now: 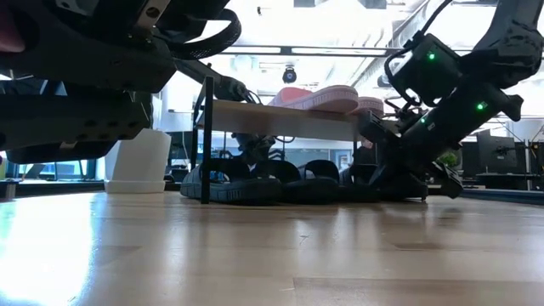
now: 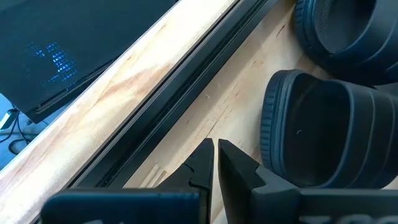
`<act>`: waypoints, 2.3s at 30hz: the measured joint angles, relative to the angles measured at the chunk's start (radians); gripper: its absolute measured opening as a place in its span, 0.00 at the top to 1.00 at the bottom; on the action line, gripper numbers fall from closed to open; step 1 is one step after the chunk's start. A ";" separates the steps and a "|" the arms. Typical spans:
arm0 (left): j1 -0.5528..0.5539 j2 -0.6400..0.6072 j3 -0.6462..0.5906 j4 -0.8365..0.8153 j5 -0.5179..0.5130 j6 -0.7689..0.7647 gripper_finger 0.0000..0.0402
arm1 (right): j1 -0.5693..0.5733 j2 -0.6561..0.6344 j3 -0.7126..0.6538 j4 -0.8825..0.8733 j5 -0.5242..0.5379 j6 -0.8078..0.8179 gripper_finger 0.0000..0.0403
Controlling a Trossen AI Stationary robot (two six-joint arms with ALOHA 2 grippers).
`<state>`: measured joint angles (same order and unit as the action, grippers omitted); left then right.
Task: Pick and place slides into the shelf
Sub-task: Adjust the black slides under the shelf
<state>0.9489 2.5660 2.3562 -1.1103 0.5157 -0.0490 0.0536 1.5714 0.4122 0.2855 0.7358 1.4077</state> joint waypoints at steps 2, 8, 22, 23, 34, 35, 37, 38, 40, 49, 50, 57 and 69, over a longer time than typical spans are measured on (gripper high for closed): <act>0.000 0.000 0.000 0.000 0.000 0.000 0.97 | 0.001 -0.001 0.001 -0.023 0.007 0.043 1.00; 0.000 0.000 0.000 -0.003 0.000 0.000 0.97 | 0.008 -0.001 0.001 -0.060 0.032 0.076 1.00; 0.000 0.000 0.000 -0.017 0.000 0.000 0.97 | 0.081 -0.003 0.002 -0.195 0.116 0.264 1.00; 0.000 0.000 0.000 -0.017 0.000 0.000 0.97 | 0.085 -0.003 0.001 -0.199 0.124 0.270 1.00; 0.000 0.000 0.000 -0.016 0.000 -0.001 0.97 | 0.090 -0.003 0.001 -0.199 0.129 0.267 1.00; 0.000 0.000 0.000 -0.016 0.000 -0.001 0.97 | 0.092 -0.003 0.001 -0.198 0.129 0.263 1.00; 0.000 0.000 0.000 -0.016 0.000 -0.001 0.97 | 0.098 -0.002 0.000 -0.194 0.135 0.253 1.00; 0.000 0.000 0.000 -0.016 0.000 -0.001 0.97 | 0.103 -0.002 -0.001 -0.196 0.143 0.252 1.00; 0.000 0.000 0.000 -0.016 0.000 -0.001 0.97 | 0.111 -0.001 -0.001 -0.196 0.156 0.252 1.00; 0.000 0.000 0.000 -0.014 0.000 0.000 0.97 | 0.150 -0.001 -0.002 -0.192 0.247 0.234 1.00; 0.000 0.000 0.000 -0.014 0.000 -0.001 0.97 | 0.153 -0.001 -0.002 -0.191 0.257 0.234 1.00; 0.000 0.000 0.000 -0.013 0.000 0.015 0.97 | 0.157 -0.001 -0.002 -0.172 0.278 0.233 1.00; 0.000 0.000 0.000 -0.014 0.000 0.018 0.97 | 0.168 -0.001 -0.003 0.104 0.303 -0.012 1.00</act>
<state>0.9485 2.5664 2.3562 -1.1248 0.5159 -0.0307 0.2217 1.5707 0.4088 0.3890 1.0387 1.3953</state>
